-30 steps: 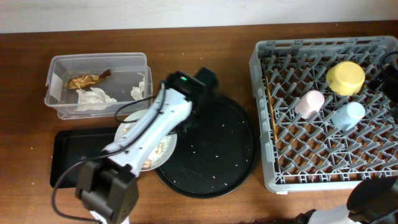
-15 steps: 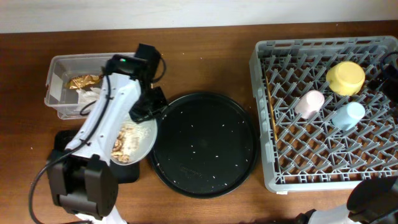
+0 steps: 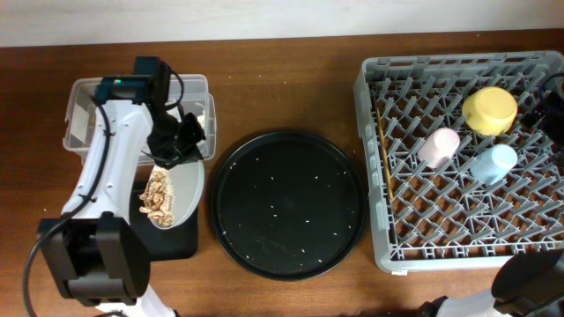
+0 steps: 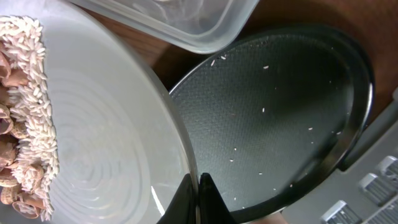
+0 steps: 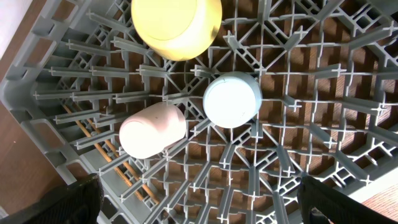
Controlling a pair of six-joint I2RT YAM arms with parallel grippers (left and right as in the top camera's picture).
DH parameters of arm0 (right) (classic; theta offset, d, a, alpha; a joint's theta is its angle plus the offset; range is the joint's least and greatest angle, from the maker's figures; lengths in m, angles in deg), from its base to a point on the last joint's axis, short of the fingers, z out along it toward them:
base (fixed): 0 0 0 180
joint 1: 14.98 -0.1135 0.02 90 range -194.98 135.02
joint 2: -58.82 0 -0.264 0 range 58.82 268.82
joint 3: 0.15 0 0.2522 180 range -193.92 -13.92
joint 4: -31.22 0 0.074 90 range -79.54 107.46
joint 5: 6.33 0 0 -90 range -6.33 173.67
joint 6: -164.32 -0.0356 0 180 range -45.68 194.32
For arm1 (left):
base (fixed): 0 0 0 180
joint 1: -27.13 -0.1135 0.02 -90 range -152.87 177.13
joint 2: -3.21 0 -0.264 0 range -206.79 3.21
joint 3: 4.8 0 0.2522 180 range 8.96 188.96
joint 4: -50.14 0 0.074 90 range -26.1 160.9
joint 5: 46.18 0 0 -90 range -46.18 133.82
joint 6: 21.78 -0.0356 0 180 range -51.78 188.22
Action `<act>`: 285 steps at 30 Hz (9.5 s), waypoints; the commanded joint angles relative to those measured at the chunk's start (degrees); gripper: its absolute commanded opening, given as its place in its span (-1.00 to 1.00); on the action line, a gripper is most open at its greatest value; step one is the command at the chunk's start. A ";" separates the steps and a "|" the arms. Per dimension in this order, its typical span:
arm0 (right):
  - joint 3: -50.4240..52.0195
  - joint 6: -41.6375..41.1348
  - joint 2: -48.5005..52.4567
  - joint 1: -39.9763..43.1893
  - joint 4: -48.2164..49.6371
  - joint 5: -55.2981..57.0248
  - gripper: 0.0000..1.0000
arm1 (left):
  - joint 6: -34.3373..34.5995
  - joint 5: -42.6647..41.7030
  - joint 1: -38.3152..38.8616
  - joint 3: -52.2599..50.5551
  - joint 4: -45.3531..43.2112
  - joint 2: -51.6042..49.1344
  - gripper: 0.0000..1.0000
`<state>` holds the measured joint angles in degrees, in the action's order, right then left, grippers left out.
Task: Sort waste into correct bins and load items into the dishwasher rack
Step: 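Lift the white plate with the left gripper over the black rectangular tray, then tilt the plate with the left gripper to dump food onto the tray, then set the empty white plate back on the round tray and retract left arm, then reach the right gripper to the white plate's rim on the round tray, then lift the white plate with the right gripper and carry it over the rack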
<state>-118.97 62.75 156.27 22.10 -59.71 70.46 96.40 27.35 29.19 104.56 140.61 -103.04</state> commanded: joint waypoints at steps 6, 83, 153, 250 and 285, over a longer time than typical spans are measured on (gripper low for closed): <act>-0.81 0.15 -0.39 -0.26 0.00 -0.09 0.97 | -5.60 -8.02 -7.50 0.24 -1.01 1.84 -0.97; -0.81 0.15 -0.39 -0.26 0.00 -0.09 0.97 | -46.29 -51.17 -44.72 -11.37 17.46 4.28 -0.98; -0.81 0.15 -0.39 -0.26 0.00 -0.09 0.97 | 8.48 31.91 17.33 -4.76 -7.34 19.41 0.53; -9.38 -12.98 7.91 -45.27 -7.02 41.18 -0.92 | 8.48 31.89 -13.86 -4.79 -0.74 21.20 0.99; -9.31 -15.72 12.61 -49.46 -3.56 45.05 0.36 | 8.48 31.89 -13.86 -4.79 -0.74 21.20 0.99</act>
<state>-127.39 47.51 172.03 -26.47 -62.70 116.99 104.90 59.05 15.57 99.62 139.80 -82.17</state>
